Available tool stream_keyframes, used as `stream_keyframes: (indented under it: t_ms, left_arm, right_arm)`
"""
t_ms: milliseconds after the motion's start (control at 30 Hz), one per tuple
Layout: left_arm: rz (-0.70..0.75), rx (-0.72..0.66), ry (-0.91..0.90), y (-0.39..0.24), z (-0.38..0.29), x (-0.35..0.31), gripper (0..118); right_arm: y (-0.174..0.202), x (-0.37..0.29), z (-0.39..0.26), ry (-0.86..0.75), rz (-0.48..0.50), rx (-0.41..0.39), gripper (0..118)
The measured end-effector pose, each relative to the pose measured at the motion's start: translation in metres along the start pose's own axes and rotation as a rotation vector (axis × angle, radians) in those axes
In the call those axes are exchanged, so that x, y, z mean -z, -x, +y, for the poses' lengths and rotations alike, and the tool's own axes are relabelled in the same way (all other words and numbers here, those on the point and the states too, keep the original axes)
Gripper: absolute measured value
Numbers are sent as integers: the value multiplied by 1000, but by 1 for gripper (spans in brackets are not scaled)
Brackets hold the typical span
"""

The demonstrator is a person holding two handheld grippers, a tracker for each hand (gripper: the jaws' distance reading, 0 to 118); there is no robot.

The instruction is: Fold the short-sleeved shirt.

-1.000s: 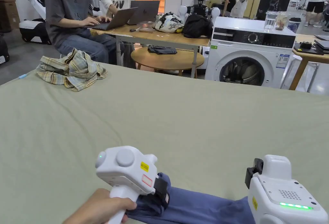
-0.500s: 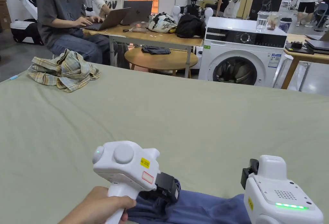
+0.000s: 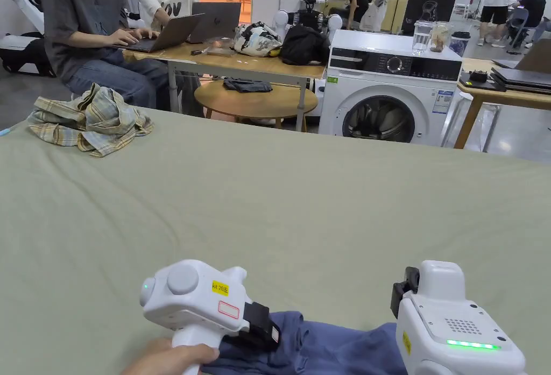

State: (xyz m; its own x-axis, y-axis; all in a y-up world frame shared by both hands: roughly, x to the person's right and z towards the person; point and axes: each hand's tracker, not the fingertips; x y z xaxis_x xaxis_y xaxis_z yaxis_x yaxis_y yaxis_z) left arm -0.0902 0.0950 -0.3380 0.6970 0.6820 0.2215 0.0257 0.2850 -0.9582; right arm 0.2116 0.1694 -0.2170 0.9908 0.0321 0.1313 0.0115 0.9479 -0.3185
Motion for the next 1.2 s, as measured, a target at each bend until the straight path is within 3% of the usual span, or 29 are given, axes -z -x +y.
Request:
stream_keyframes:
  t_ms: [133, 567, 633, 667, 700, 800, 1033, 1133, 1200]
  left_arm:
    - [-133, -74, -25, 3, -7, 15, 4]
    - [-108, -63, -14, 7, -7, 25, 0]
    - [-114, -32, -22, 1, -4, 5, 10]
    - [-131, -5, -57, -1, -2, -9, 29]
    - [-143, 3, -77, 0, 1, -25, 40]
    - [-124, 11, -148, 13, 5, -76, 61]
    - [146, -70, -210, 82, -2, -138, 64]
    - [90, -77, -182, 103, -8, -125, 64]
    - [-24, -131, -132, 114, -12, -106, 64]
  right_arm:
    - [-1, -1, -2, 4, 0, -1, 0]
    - [-6, 2, -7, 3, -19, 5, 0]
    - [-8, 2, -6, -2, -21, 22, 0]
    - [-8, 2, -5, -1, -22, 23, 0]
    - [-8, 1, -4, -3, -22, 25, 0]
    - [-9, 1, -1, -5, -16, 22, 0]
    - [-2, 3, 1, -4, -3, 13, 0]
    - [1, 5, -1, 2, -2, 11, 0]
    - [1, 6, -2, 10, 4, 22, 0]
